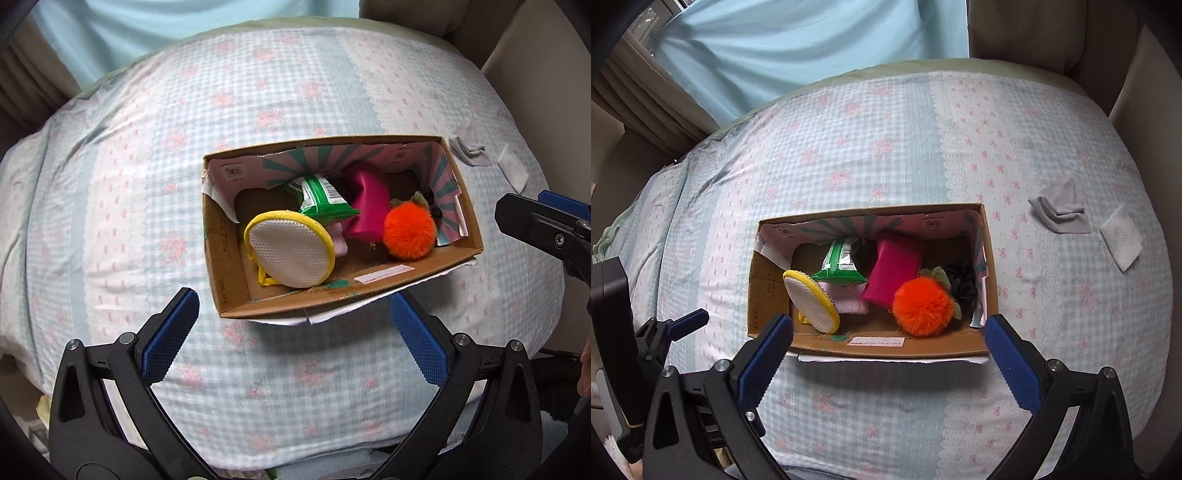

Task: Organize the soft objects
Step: 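Raise both grippers and move them toward the grey and white cloths, then grasp the grey cloth with the left gripper while the right grasps the white textured cloth, then carry both cloths over the box with both grippers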

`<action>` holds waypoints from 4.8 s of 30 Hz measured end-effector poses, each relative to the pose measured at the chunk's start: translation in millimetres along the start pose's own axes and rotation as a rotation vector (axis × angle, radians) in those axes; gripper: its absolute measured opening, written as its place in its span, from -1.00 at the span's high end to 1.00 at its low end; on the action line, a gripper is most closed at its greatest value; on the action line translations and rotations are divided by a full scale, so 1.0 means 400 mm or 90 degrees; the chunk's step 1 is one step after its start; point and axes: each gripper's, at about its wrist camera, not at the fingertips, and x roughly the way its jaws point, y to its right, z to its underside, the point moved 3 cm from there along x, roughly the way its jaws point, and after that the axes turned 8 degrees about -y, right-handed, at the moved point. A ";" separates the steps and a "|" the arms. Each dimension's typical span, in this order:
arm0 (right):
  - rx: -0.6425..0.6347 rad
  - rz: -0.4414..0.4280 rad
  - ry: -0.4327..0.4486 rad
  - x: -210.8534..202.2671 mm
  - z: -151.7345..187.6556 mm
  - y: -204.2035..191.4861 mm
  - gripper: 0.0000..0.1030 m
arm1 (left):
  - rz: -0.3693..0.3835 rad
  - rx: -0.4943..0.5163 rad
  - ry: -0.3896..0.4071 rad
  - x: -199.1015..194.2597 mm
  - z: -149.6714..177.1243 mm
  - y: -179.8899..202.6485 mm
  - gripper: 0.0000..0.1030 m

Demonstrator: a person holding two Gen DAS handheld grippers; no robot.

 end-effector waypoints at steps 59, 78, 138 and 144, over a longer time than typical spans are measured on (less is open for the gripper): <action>0.144 0.124 0.193 0.016 -0.046 0.949 -1.00 | 0.038 0.049 0.157 0.254 -0.440 0.908 -0.99; 0.062 0.164 0.215 0.334 -0.146 1.009 -0.71 | 0.058 0.101 0.215 0.545 -0.538 0.970 -0.23; -0.007 0.040 0.236 -0.343 0.059 0.204 0.79 | 0.055 0.050 0.319 -0.358 -0.100 0.321 0.66; 0.002 -0.012 0.179 -0.229 0.026 0.101 0.79 | 0.041 0.038 0.278 -0.299 -0.070 0.160 0.66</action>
